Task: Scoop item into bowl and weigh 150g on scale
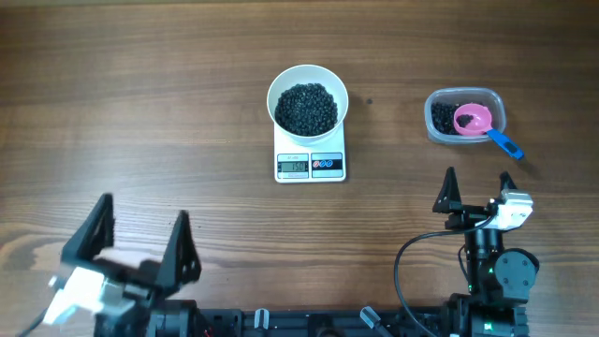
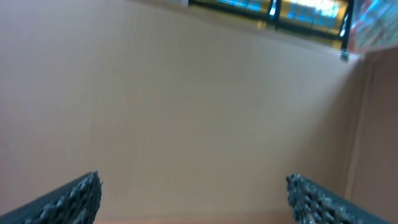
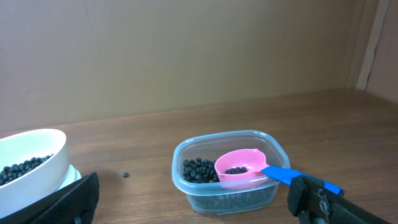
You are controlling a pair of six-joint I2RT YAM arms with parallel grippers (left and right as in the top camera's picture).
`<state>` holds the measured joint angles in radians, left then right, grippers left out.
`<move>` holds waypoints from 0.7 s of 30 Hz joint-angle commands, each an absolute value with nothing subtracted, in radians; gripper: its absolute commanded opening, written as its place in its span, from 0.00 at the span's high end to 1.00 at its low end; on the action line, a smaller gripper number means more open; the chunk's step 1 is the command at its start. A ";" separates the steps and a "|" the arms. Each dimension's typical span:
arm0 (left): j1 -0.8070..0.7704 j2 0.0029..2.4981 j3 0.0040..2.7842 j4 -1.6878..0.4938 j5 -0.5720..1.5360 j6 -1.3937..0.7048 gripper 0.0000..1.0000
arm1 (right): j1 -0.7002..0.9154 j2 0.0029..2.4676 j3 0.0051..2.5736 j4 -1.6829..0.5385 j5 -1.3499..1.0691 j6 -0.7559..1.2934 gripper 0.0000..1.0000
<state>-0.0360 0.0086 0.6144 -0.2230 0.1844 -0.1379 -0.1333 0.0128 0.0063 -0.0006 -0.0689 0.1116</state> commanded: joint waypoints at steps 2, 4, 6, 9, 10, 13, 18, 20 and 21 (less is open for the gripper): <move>-0.031 0.004 0.415 -0.005 0.189 -0.141 0.00 | -0.130 0.005 0.006 0.001 -0.052 0.107 0.00; -0.031 0.004 0.341 0.097 0.189 -0.141 0.00 | -0.130 0.005 0.006 0.001 -0.052 0.107 0.00; -0.031 0.004 0.279 0.192 0.189 -0.141 0.00 | -0.130 0.005 0.006 0.001 -0.052 0.107 0.00; -0.031 0.004 0.204 0.306 0.189 -0.141 0.00 | -0.130 0.005 0.006 0.001 -0.052 0.107 0.00; -0.031 0.004 0.177 0.347 0.189 -0.141 0.00 | -0.130 0.005 0.006 0.001 -0.052 0.107 0.00; -0.031 0.004 0.110 0.448 0.189 -0.141 0.00 | -0.130 0.005 0.006 0.001 -0.052 0.107 0.00; -0.031 0.004 0.024 0.569 0.189 -0.141 0.00 | -0.130 0.005 0.006 0.001 -0.052 0.107 0.00; -0.031 0.004 0.006 0.589 0.189 -0.141 0.00 | -0.130 0.005 0.006 0.001 -0.052 0.107 0.00; -0.031 0.004 0.006 0.580 0.189 -0.141 0.00 | -0.130 0.005 0.006 0.001 -0.052 0.107 0.00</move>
